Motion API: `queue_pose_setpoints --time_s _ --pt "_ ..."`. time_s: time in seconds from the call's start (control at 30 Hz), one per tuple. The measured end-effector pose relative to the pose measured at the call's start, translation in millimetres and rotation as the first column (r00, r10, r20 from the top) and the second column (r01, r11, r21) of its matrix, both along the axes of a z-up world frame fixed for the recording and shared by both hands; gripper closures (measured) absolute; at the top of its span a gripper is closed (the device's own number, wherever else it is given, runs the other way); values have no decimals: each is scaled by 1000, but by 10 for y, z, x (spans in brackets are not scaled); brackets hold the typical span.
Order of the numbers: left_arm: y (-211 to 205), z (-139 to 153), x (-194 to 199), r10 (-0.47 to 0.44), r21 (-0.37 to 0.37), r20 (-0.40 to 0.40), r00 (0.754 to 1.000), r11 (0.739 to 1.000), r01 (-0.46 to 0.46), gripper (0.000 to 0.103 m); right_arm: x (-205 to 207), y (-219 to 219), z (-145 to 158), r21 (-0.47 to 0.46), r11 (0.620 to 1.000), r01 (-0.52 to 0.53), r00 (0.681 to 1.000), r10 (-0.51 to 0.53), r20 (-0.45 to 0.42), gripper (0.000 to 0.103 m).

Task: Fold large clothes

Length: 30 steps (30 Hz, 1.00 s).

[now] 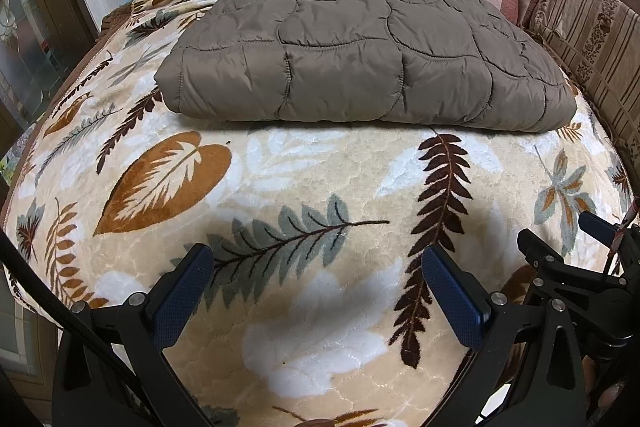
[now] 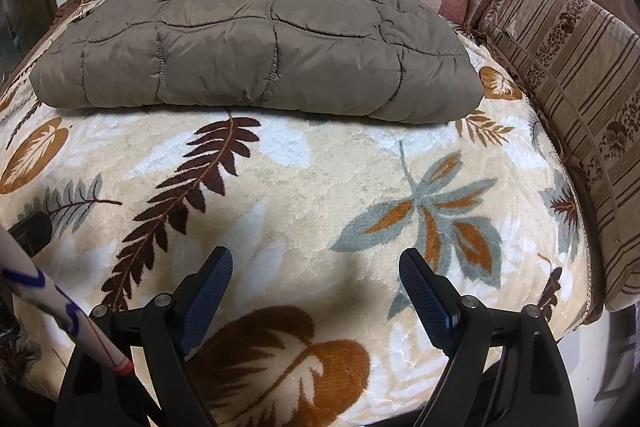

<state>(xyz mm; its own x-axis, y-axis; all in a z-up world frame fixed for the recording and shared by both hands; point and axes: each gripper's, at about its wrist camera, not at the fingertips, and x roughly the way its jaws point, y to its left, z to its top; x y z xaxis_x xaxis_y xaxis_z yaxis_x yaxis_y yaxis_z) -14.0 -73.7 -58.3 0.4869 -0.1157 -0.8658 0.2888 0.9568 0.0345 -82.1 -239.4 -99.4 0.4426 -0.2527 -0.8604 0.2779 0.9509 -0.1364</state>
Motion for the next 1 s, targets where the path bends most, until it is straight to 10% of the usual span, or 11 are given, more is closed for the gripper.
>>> queue_pose_setpoints --time_s 1.0 --pt "81 -33 60 24 -16 -24 999 1000 -24 0 13 -53 -16 16 1000 10 1000 -10 -2 14"
